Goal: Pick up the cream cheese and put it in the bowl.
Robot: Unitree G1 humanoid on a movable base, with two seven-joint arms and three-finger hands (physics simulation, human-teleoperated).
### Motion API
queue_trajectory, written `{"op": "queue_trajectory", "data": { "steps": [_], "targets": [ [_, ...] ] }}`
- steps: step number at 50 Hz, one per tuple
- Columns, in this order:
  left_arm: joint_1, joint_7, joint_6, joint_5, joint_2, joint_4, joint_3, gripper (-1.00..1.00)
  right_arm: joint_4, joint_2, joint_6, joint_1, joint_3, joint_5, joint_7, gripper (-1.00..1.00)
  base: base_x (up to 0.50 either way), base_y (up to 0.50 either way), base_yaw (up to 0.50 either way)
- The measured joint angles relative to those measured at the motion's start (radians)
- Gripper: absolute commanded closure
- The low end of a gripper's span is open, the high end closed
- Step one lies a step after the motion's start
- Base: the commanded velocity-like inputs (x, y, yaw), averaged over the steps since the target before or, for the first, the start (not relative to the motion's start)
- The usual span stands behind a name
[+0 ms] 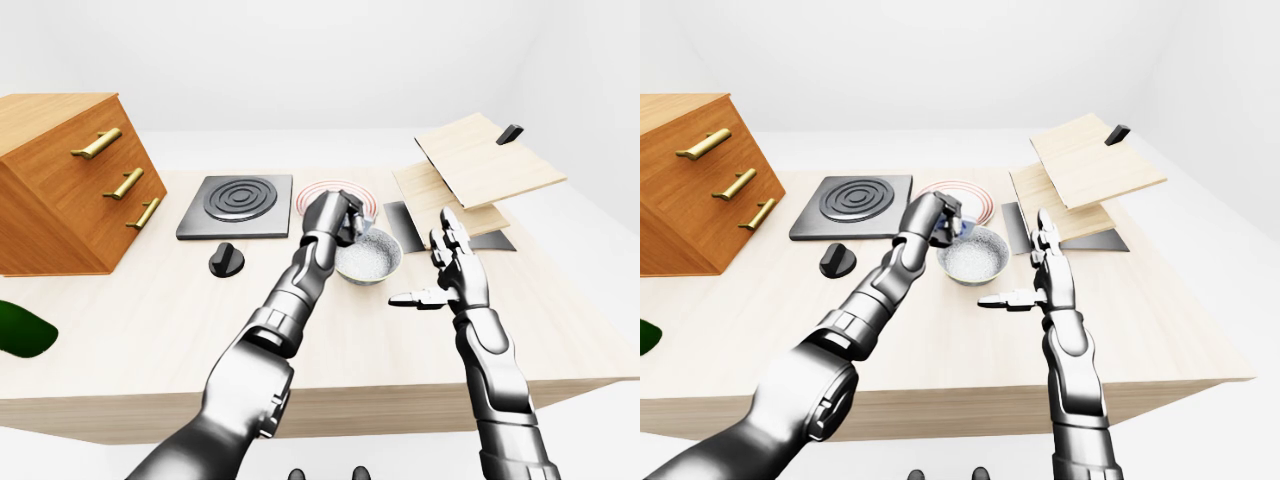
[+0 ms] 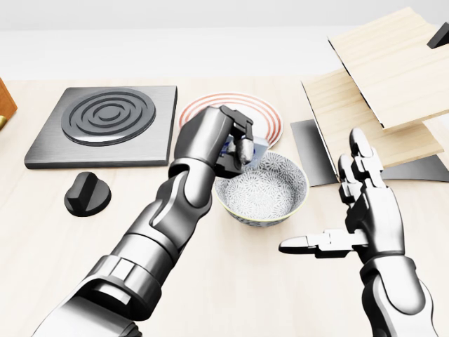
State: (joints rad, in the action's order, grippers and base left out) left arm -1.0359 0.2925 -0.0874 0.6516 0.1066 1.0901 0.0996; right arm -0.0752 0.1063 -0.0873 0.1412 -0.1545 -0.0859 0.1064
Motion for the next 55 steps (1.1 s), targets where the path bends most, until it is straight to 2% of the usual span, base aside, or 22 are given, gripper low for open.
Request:
{"op": "queue_trajectory", "data": {
  "steps": [28,55],
  "targets": [
    [-0.030,0.053,0.000,0.081,0.026,0.116,0.005,1.00,0.005,-0.001,0.000,-0.017,-0.008,-0.013,0.009,-1.00,0.00,0.00,0.00],
    [-0.021,0.033,0.000,0.060,0.061,0.132,0.006,1.00,0.041,0.000,0.000,-0.002,0.000,-0.016,0.002,-1.00,0.00,0.00,0.00]
  ]
}}
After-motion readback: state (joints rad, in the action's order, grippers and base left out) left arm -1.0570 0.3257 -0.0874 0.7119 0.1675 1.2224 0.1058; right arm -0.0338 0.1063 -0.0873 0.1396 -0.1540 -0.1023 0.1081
